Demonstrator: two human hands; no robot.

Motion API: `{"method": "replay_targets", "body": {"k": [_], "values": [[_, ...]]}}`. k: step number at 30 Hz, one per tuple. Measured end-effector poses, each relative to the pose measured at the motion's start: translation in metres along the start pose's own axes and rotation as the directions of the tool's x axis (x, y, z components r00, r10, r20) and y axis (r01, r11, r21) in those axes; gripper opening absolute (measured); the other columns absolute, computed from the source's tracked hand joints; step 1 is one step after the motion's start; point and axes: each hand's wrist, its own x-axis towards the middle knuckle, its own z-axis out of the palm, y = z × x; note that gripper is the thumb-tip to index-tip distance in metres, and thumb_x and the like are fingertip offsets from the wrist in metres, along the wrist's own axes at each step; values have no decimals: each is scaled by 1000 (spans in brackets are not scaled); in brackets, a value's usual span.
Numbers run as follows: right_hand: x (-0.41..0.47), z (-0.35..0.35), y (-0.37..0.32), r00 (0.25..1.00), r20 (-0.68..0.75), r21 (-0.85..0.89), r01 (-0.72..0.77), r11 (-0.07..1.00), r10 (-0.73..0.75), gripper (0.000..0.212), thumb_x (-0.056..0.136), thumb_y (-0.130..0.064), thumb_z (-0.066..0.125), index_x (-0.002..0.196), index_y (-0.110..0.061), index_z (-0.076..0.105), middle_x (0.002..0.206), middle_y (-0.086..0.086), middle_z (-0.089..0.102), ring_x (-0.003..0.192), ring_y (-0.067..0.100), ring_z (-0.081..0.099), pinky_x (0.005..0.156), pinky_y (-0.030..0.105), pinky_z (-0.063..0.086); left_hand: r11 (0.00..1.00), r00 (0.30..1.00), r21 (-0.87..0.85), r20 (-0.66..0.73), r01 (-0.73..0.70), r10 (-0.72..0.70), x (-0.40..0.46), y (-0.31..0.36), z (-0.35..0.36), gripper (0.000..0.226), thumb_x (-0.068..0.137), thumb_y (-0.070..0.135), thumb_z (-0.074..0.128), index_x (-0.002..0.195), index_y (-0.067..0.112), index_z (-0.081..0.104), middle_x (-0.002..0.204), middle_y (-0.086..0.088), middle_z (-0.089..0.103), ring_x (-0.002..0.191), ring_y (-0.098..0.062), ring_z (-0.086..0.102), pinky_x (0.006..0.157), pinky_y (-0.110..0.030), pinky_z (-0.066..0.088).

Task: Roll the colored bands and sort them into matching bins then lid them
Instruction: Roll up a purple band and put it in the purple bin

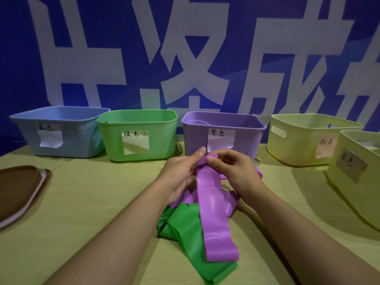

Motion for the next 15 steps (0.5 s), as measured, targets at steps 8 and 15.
{"method": "replay_targets", "body": {"k": [8,15], "values": [[-1,-1,-1,999,11,-61,35,998,-34,16,87,-10,78,102,-10,77,97,23,74,88,24,72,88,42,59,993,1000,118,-22,0,3,2,-3,-3,34,90,36,75,107,8,81,107,-21,77,89,-29,70,84,-40,61],[-5,-1,-7,1000,23,-11,-9,1000,9,24,86,-6,78,110,-7,76,100,16,77,97,25,74,87,34,62,1000,1000,4,-8,3,-3,3,-1,-6,30,90,17,75,111,-4,75,109,-23,76,88,-27,73,78,-35,64]]}}
